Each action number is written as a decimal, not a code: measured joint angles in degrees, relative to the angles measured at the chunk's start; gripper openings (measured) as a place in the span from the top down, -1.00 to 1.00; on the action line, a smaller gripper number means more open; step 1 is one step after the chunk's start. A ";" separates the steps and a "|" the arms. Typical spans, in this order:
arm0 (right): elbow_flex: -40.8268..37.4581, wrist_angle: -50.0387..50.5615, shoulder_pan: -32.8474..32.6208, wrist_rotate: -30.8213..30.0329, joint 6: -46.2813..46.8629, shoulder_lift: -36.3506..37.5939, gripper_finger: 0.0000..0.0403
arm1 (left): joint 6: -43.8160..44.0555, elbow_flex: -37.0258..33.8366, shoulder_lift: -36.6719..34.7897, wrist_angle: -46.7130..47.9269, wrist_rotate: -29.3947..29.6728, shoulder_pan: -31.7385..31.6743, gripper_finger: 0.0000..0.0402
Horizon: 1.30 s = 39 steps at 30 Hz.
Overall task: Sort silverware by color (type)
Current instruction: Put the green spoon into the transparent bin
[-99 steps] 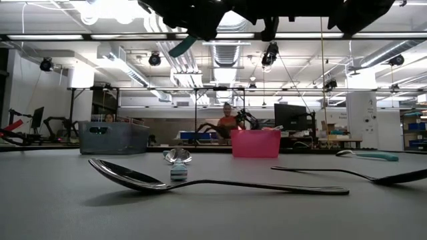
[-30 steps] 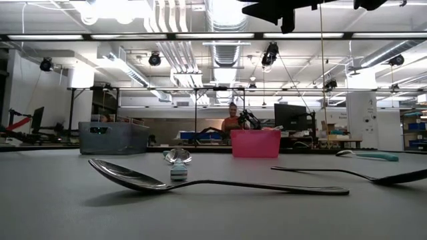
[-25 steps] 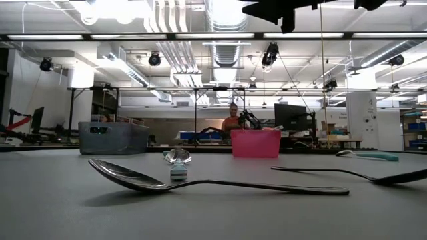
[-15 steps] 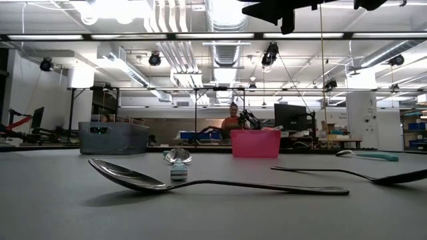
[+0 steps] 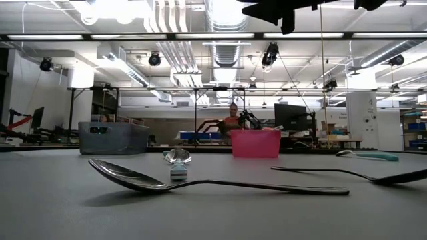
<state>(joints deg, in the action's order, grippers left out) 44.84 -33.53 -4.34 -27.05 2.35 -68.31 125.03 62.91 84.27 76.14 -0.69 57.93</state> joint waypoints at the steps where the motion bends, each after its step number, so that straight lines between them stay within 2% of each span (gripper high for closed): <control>1: 0.00 0.02 0.00 0.00 0.00 0.00 0.09 | 0.00 -0.71 0.00 -0.99 0.03 0.00 0.84; 11: 0.00 -0.01 0.00 -0.02 -0.02 0.00 0.09 | -1.09 -5.93 0.00 -8.46 0.15 0.00 0.84; 31: 0.00 -0.07 0.00 -0.02 -0.57 -0.01 0.09 | 0.24 -8.57 0.24 -12.43 0.13 0.00 0.82; 39: 0.00 -0.07 0.00 -0.04 -0.87 -0.02 0.09 | 0.63 -12.88 0.28 -19.61 0.03 0.00 0.81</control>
<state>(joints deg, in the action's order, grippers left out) 44.84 -33.61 -4.34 -27.09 1.48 -68.34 125.66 50.03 84.55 56.53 -0.65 57.93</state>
